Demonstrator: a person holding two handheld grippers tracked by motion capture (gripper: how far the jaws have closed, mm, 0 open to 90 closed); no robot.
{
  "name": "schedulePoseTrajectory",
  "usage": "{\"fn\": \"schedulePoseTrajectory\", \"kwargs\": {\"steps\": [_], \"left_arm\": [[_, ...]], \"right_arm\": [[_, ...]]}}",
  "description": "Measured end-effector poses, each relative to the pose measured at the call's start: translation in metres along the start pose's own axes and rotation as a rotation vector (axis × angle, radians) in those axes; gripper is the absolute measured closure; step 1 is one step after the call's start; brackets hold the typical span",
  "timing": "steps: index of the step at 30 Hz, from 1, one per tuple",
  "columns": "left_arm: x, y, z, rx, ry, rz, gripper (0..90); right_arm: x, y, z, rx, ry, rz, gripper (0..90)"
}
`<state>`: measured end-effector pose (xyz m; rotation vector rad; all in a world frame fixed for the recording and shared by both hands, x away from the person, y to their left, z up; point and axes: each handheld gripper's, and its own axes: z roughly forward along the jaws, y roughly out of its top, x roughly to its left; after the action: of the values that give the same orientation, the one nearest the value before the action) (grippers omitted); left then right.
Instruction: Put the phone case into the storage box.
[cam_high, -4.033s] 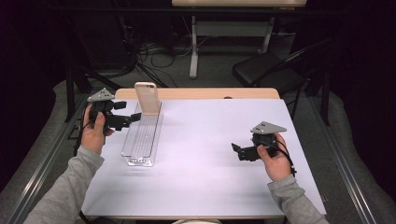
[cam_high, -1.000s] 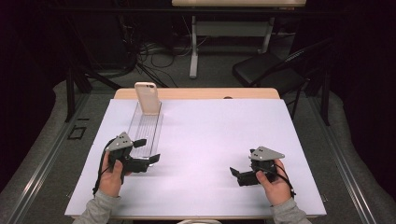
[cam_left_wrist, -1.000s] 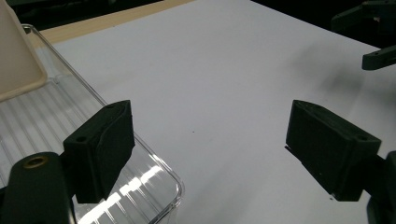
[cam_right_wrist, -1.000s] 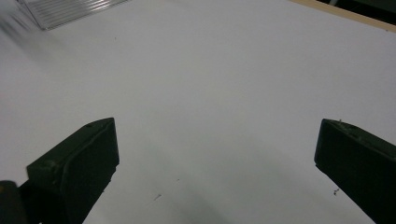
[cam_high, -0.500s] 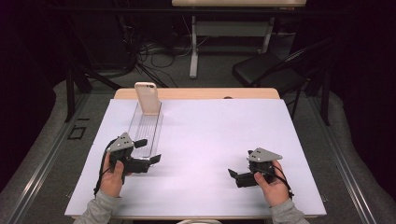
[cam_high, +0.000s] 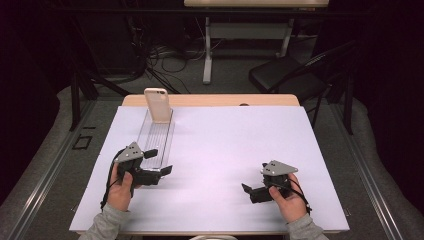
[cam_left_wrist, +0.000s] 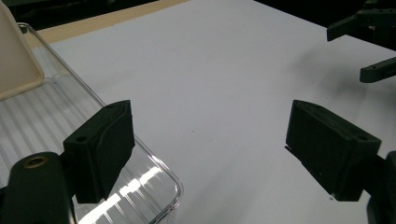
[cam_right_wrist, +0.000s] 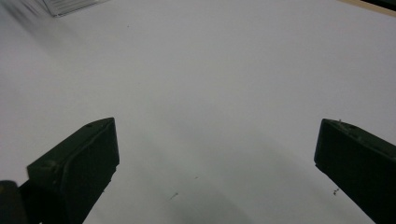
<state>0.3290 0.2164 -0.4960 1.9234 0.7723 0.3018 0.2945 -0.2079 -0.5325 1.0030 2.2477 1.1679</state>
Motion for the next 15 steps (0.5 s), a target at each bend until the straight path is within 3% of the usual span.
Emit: {"fn": "schedulePoseTrajectory", "kwargs": {"steps": [15], "left_arm": [[0.0010, -0.0006, 0.0006, 0.001, 0.006, -0.004, 15.7]], "right_arm": [[-0.0006, -0.0012, 0.0010, 0.006, -0.001, -0.002, 0.0]]}}
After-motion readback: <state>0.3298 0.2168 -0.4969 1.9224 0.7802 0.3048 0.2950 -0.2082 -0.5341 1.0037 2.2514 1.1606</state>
